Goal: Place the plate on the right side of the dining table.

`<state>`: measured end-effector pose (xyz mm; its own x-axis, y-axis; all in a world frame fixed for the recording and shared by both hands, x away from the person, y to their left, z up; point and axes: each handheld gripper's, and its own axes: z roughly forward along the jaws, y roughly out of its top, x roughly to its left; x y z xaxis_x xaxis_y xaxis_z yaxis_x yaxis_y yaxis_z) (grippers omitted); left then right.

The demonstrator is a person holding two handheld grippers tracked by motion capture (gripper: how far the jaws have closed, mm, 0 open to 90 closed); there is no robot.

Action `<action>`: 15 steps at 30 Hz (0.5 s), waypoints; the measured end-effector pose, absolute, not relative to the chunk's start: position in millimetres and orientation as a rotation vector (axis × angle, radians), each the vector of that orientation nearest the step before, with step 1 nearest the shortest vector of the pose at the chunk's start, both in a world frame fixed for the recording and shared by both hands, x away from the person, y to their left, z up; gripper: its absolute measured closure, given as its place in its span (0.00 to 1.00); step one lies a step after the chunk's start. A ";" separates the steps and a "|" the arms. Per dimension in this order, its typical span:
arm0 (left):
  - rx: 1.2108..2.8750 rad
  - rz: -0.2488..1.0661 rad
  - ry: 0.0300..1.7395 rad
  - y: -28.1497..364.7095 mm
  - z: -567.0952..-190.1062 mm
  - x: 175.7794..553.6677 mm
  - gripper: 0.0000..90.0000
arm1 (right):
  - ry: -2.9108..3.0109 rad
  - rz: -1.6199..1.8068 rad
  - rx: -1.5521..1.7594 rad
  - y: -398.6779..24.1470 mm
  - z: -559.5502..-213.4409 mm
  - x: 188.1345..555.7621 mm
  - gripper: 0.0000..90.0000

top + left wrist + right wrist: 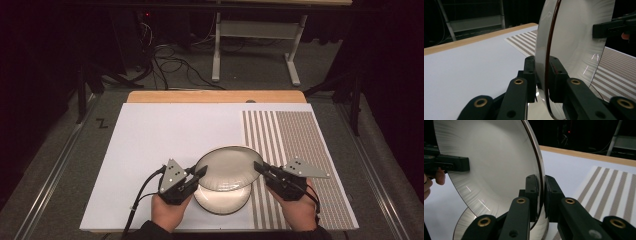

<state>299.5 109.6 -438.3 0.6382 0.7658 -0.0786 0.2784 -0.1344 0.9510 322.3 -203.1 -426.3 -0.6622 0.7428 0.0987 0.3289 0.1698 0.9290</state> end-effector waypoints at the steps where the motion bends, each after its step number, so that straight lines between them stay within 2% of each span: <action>1: 1.705 0.524 0.857 107.7 -437.5 300.8 0.88 | 2.072 1.495 1.008 -207.1 -424.6 323.9 0.94; 15: 1.746 0.495 0.844 59.1 -434.9 325.1 0.88 | 1.999 1.415 1.038 -247.1 -416.5 331.8 0.93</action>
<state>325.1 59.1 -434.9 0.6613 0.7461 -0.0775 0.2965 -0.1651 0.9407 331.8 -247.1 -416.5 -0.5988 0.7997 0.0430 0.3065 0.1792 0.9348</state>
